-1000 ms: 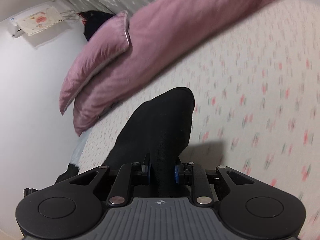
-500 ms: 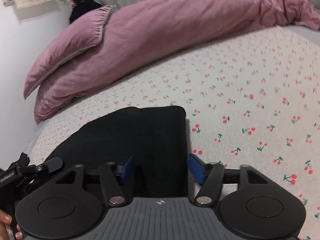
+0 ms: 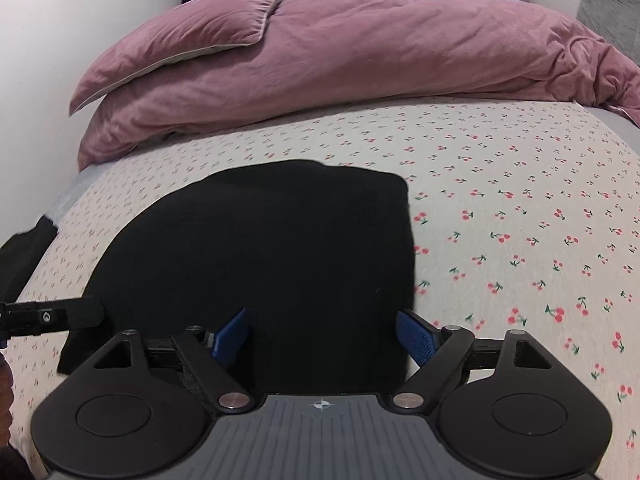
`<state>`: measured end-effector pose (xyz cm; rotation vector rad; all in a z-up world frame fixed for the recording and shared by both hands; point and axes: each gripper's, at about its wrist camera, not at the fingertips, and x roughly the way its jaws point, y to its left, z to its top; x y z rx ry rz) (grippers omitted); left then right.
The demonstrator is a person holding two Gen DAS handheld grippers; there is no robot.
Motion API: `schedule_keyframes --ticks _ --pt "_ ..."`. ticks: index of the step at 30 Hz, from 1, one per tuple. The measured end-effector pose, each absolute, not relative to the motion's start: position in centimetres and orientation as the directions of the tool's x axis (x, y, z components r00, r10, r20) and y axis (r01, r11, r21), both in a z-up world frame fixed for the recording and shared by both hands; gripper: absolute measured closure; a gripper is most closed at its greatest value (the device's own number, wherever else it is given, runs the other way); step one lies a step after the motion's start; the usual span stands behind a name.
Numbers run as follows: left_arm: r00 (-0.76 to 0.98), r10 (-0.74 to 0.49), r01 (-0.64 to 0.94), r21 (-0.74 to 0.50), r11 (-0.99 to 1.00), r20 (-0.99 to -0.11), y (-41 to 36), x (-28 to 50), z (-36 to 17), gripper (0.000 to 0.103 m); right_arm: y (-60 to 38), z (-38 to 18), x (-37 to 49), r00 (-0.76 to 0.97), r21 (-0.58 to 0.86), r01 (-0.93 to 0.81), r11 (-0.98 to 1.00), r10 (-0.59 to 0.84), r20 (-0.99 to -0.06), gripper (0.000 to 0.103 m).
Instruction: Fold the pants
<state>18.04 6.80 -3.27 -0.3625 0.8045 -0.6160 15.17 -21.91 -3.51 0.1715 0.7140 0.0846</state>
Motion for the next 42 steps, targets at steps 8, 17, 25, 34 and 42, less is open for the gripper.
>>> schedule_keyframes --ticks 8,17,25,34,42 --pt "0.501 -0.638 0.381 -0.513 0.769 -0.585 6.2 16.0 -4.2 0.082 -20.9 -3.5 14.1 0.751 0.145 -0.020 0.989 0.111 -0.651 0.017" --pt "0.579 -0.568 0.387 -0.416 0.823 -0.585 6.4 14.9 -3.0 0.088 -19.9 -3.5 12.6 0.740 0.136 -0.074 0.988 0.146 -0.656 0.014" --pt "0.588 -0.529 0.374 -0.374 0.849 -0.612 5.9 14.6 -4.0 0.061 -20.8 -3.7 11.4 0.733 0.119 -0.052 0.992 0.119 -0.670 0.013" --pt "0.668 -0.370 0.323 -0.196 0.926 -0.645 5.0 12.3 -1.7 0.009 -21.1 -2.4 9.7 0.752 0.005 0.016 1.000 -0.009 -0.659 0.007" --pt "0.621 -0.237 0.221 -0.124 0.967 -0.747 4.1 11.7 -1.4 0.000 -21.3 -2.0 8.1 0.763 -0.027 0.101 0.995 -0.095 -0.640 0.001"
